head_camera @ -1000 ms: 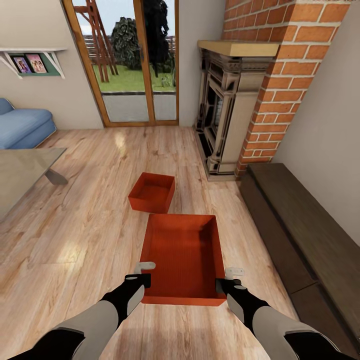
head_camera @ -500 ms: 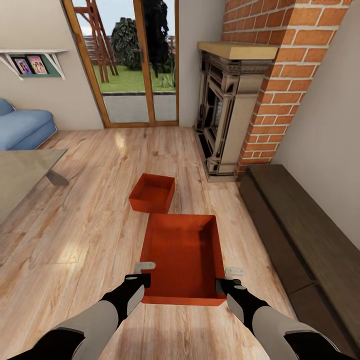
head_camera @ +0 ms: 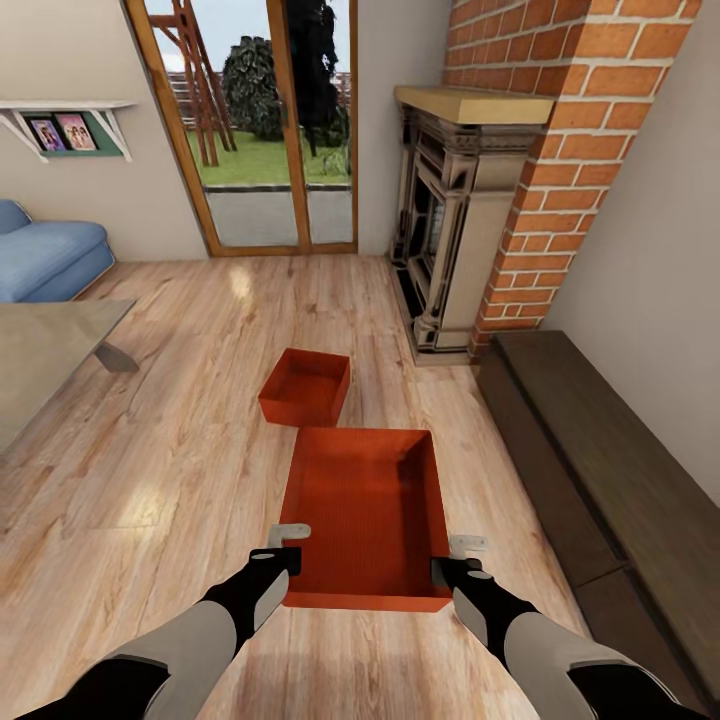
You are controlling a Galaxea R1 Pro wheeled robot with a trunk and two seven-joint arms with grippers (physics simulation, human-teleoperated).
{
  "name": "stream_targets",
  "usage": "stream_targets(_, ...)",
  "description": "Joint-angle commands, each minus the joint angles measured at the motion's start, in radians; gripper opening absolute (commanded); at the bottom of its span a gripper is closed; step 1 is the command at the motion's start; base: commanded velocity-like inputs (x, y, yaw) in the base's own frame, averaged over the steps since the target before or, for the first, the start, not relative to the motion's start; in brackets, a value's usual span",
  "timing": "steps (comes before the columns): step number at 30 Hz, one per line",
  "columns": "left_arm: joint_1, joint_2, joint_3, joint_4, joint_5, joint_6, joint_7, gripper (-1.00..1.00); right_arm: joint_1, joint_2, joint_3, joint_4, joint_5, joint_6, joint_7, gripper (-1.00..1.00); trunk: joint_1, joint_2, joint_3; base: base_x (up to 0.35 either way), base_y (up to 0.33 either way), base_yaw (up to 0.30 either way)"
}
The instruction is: Move the two storage containers from the living room to the garage. In the garage, place one container on the floor and stack the other container on top of it (either order is fine).
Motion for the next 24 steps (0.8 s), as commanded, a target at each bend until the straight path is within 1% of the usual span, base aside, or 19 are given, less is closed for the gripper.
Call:
stream_targets(1, 0.000, 0.000, -0.003, -0.003, -0.012, 0.007, 0.023, -1.00, 0.000, 0.001, 0.007, 0.001, -0.015, 0.000, 0.003, -1.00, -0.004, 0.007, 0.002, 0.000, 0.000, 0.000)
stream_targets(24, 0.000, 0.000, -0.003, -0.003, -0.012, 0.007, 0.023, -1.00, 0.000, 0.003, 0.007, 0.001, -0.015, 0.000, 0.000, -1.00, -0.092, 0.168, 0.074, 0.000, 0.000, 0.000)
